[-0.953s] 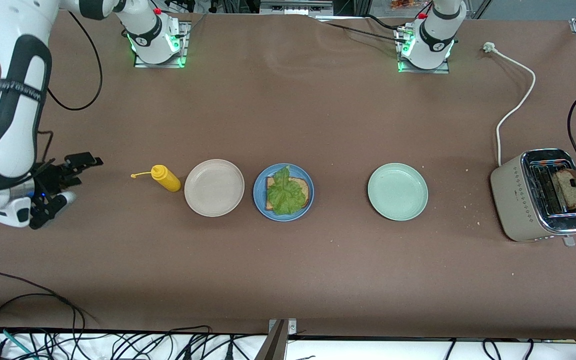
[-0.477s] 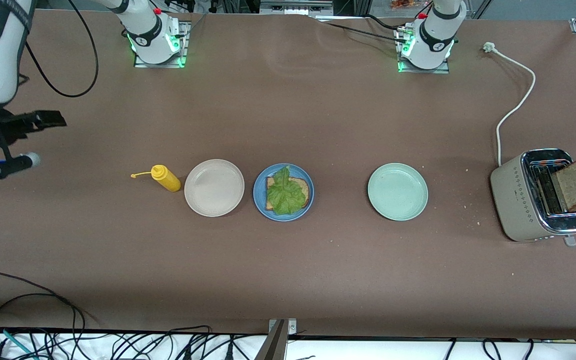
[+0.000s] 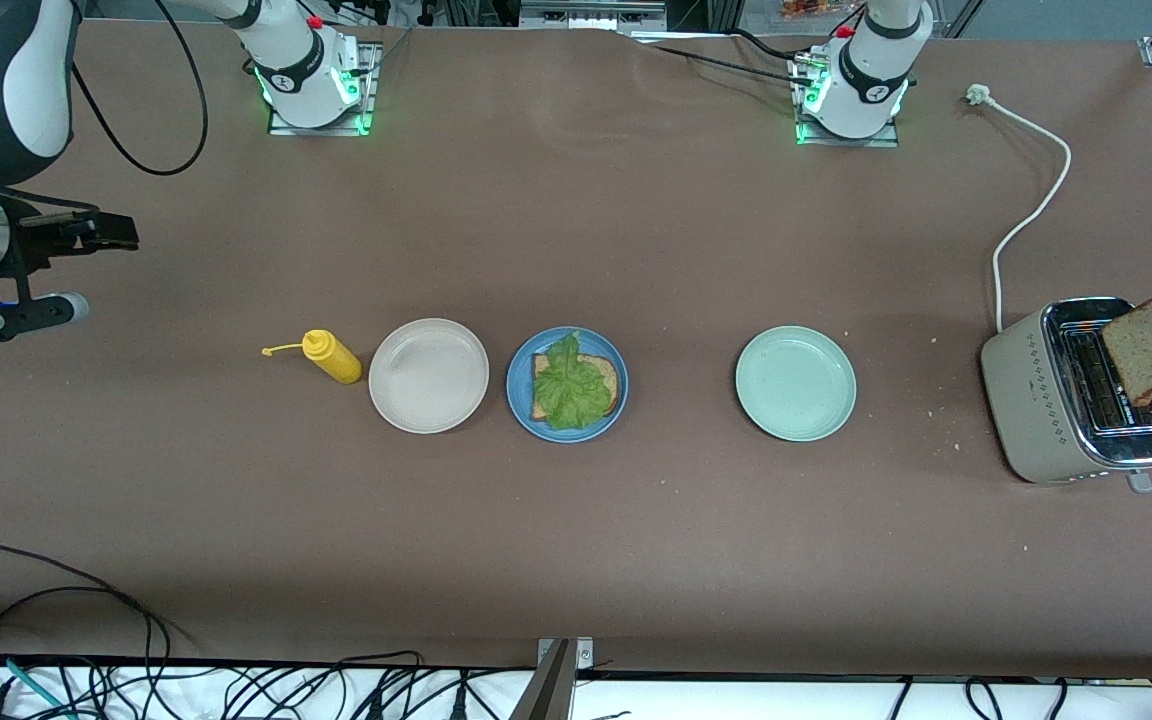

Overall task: Make sandwich in blue plate with both arms
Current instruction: 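Carry the bread slice with the left gripper over the blue plate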

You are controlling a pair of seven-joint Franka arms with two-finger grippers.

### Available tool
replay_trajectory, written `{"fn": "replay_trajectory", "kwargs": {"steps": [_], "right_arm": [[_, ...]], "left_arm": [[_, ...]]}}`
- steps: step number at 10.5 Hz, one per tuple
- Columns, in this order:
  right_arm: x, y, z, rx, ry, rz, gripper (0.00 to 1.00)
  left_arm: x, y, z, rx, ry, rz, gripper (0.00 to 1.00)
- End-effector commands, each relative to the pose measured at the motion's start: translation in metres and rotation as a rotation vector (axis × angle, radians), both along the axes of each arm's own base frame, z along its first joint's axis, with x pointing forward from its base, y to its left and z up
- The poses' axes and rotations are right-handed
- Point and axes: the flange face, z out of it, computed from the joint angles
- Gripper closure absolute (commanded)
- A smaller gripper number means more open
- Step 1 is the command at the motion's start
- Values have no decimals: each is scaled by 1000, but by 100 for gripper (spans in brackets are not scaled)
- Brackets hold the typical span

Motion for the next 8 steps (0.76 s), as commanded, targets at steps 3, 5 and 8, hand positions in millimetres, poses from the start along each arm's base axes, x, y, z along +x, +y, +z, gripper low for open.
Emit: {"fn": "replay_trajectory", "kwargs": {"steps": [3,5,8], "right_arm": [[-45,38,4,14,-69,-107,0],[-63,13,2,54,-124,-128,0],[-77,-15,6,25,-230,-152,0]], "left_arm": [[10,-64,3,-19,1,-107,100],[17,-109,-8,-95,5,-109,100],[22,-193,-22,-195,27,-72,100]]}}
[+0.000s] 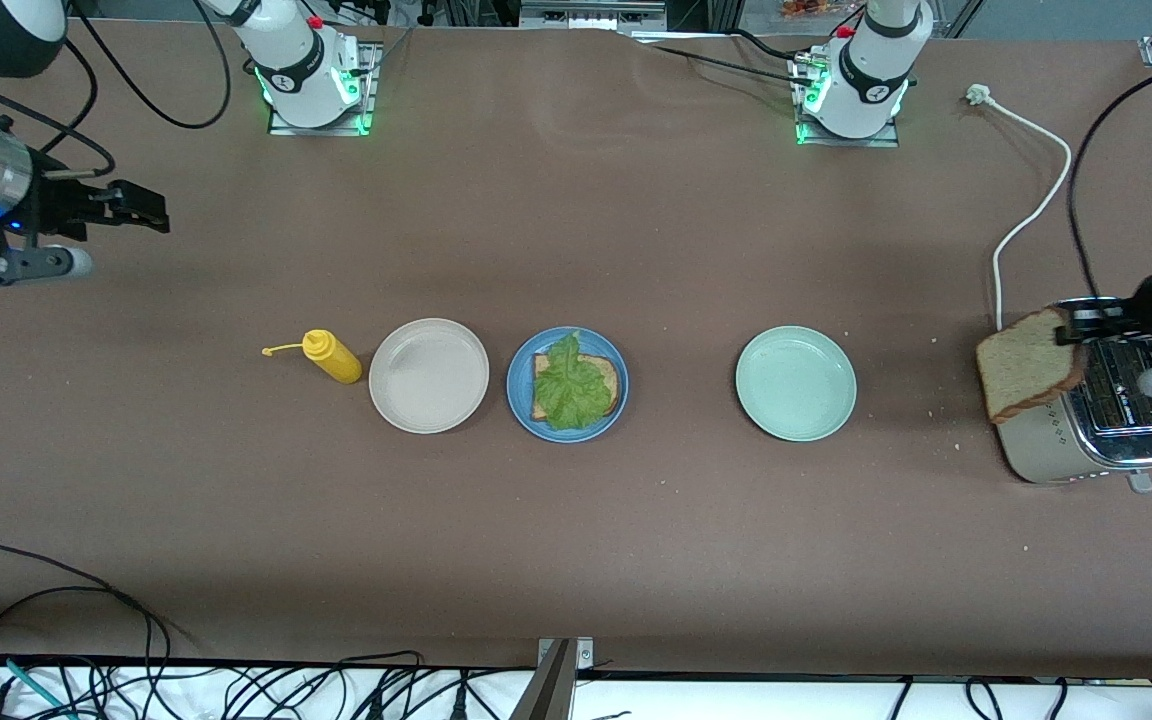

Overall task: Make sandwich in blue plate with both arms
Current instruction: 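Carry the bread slice with the left gripper over the blue plate, then lower the bread slice onto the lettuce and open the left gripper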

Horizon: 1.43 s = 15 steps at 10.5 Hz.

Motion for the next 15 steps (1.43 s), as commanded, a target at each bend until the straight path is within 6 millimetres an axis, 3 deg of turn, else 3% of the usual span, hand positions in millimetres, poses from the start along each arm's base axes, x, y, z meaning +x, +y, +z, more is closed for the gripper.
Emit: {"fn": "replay_trajectory", "kwargs": {"steps": [1,3,4,5,6,7,9,10,13,15], "right_arm": [[-15,-45,8,-47,-87,-113,0],[-16,-47,12,-59,-92,-178,0],[-16,-44,18,-74,-84,-274,0],[-15,-43,24,-73,-95,-269,0],[-14,-27,30,-75,-110,-238,0],[-12,-24,37,-75,-126,-231,0],[-11,-14,36,-70,-125,-210,0],[-11,-25,37,-63,-125,-232,0],[-11,-17,37,-60,-124,-214,0],[-11,-21,37,-59,-123,-209,0]], "left_arm": [[-4,-83,-13,-119,46,43,100],[0,-155,-45,-264,123,20,100],[3,-203,-63,-355,137,1,100],[4,-238,-80,-395,142,-15,100],[5,-268,-98,-452,149,-1,100],[5,-298,-118,-529,185,50,100],[3,-344,-154,-627,233,107,100],[3,-361,-168,-629,223,112,100],[-2,-425,-191,-683,239,195,100],[2,-456,-191,-695,206,195,100]]}}
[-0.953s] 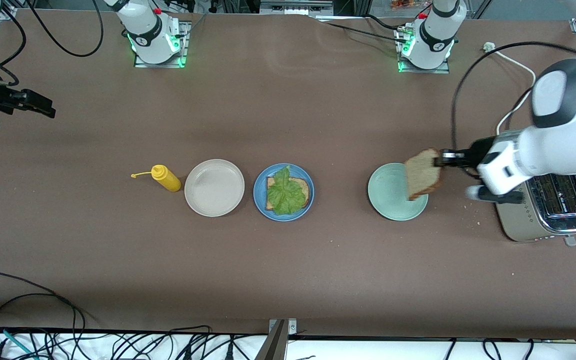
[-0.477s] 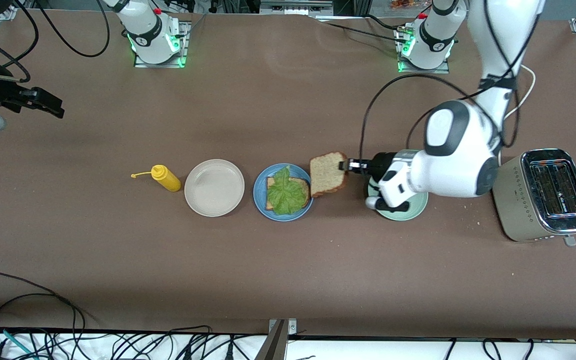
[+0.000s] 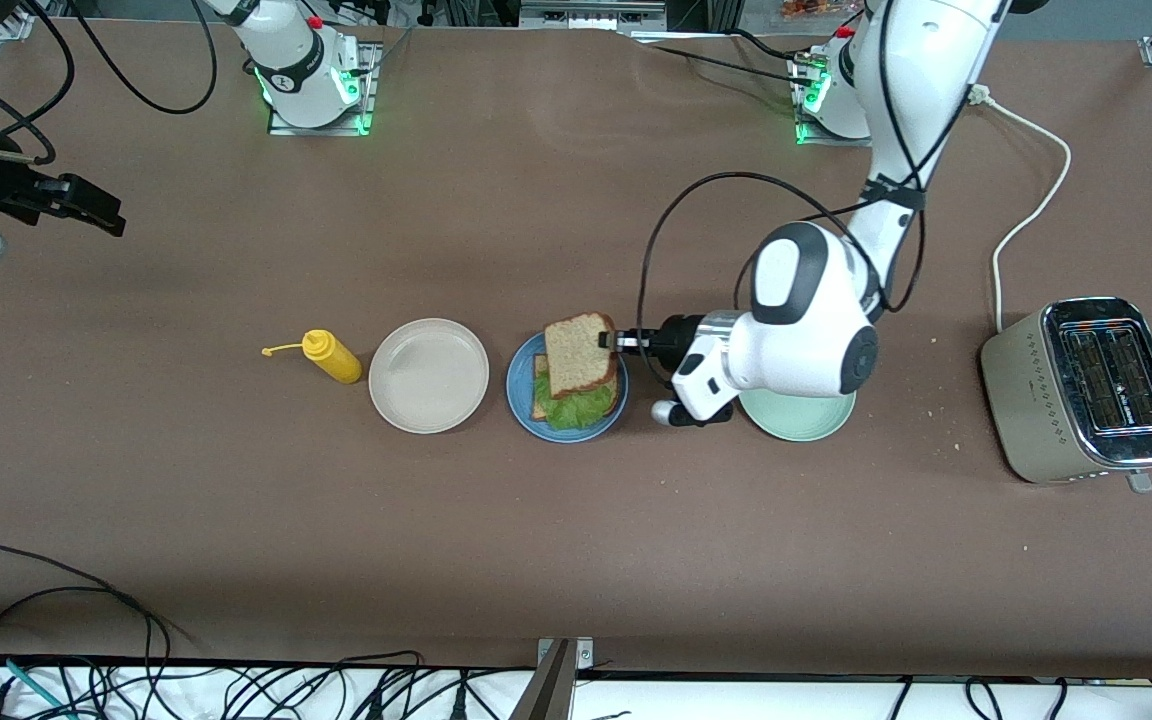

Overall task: Make sandwich in blue plate with both arms
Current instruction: 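Lower the bread slice onto the lettuce and open the left gripper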

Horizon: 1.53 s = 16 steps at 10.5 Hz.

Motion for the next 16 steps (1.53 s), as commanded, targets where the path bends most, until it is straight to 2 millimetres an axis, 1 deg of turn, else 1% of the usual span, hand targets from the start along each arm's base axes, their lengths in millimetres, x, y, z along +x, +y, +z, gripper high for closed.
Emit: {"fn": "replay_trajectory", "kwargs": {"steps": [1,2,5,7,8,9,10,12,13,14,15,16], "right_arm": [[-2,3,7,-4,1,16,0],[-2,9,7,-6,3,27,0],[-2,11,7,-6,3,30,0],[-2,12,7,-6,1,34,0],[-2,14,9,-6,-3,37,0],[-2,14,9,-6,-3,39,0],[-2,14,9,-6,-2,39,0],[-2,14,9,-6,-3,39,0],[-2,15,9,-6,-2,40,0],[-2,14,9,-5,-3,39,0],[-2,14,9,-5,-3,39,0],[-2,15,9,-5,-3,40,0]], "left_arm": [[9,-47,-1,-27,-26,30,100],[10,-50,-12,-19,-39,45,100],[2,-68,-52,13,-58,49,100],[2,-65,-71,27,-67,30,100],[3,-61,-72,22,-82,16,100],[8,-52,-73,27,-83,24,98],[16,-36,-74,30,-71,44,90],[23,-16,-77,41,-44,42,85],[20,-14,-83,49,-29,39,74],[16,-11,-91,71,-24,25,36],[14,-8,-98,97,-27,5,0],[13,-7,-101,114,-31,-7,0]]}}
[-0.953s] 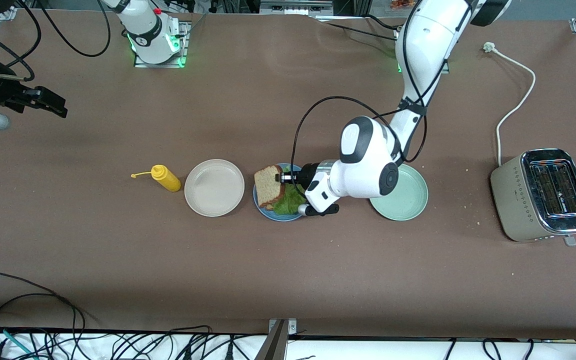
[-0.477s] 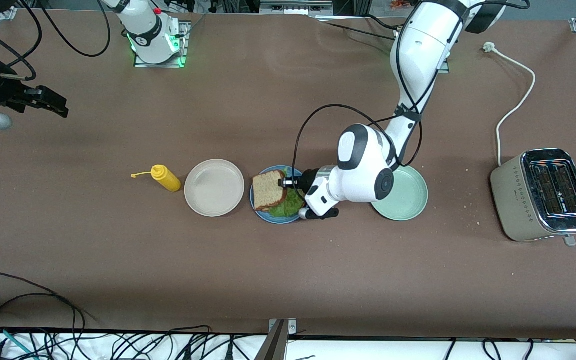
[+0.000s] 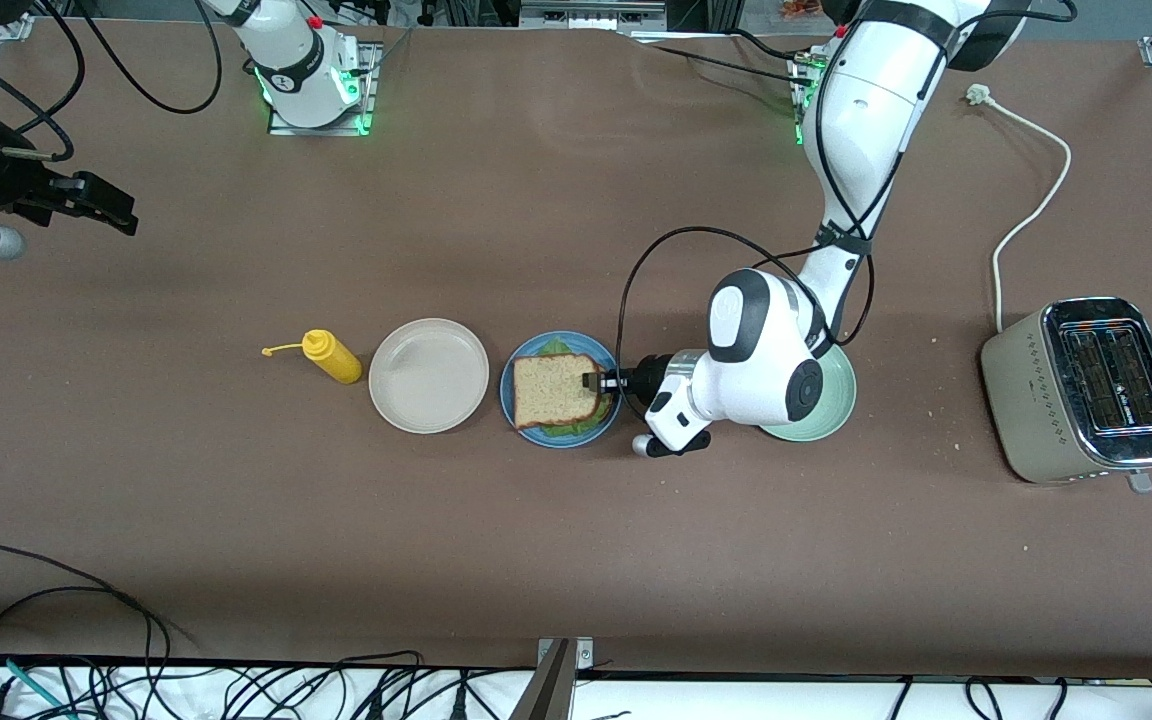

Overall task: Make sandwich in blue plate with both arms
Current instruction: 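Lower the bread slice onto the lettuce and open the left gripper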

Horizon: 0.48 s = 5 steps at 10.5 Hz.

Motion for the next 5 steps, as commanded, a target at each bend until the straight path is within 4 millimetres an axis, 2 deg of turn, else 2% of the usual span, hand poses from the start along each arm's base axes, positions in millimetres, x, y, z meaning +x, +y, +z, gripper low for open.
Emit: {"fn": "replay_trajectory", "kwargs": {"steps": [1,3,4,5], "right_arm": [[-2,2,8,-5,-2,14,0],[-2,5,8,-7,-2,20,0],[-2,5,8,-7,-2,20,0],[-2,4,8,-7,-2,19,0]], "left_arm": [[-2,10,-11,42,-7,-40,0],[-2,15,-15,47,1,-35,0],[3,25,-13,51,1,-20,0],[12,38,-3,48,-9,4,0]]}}
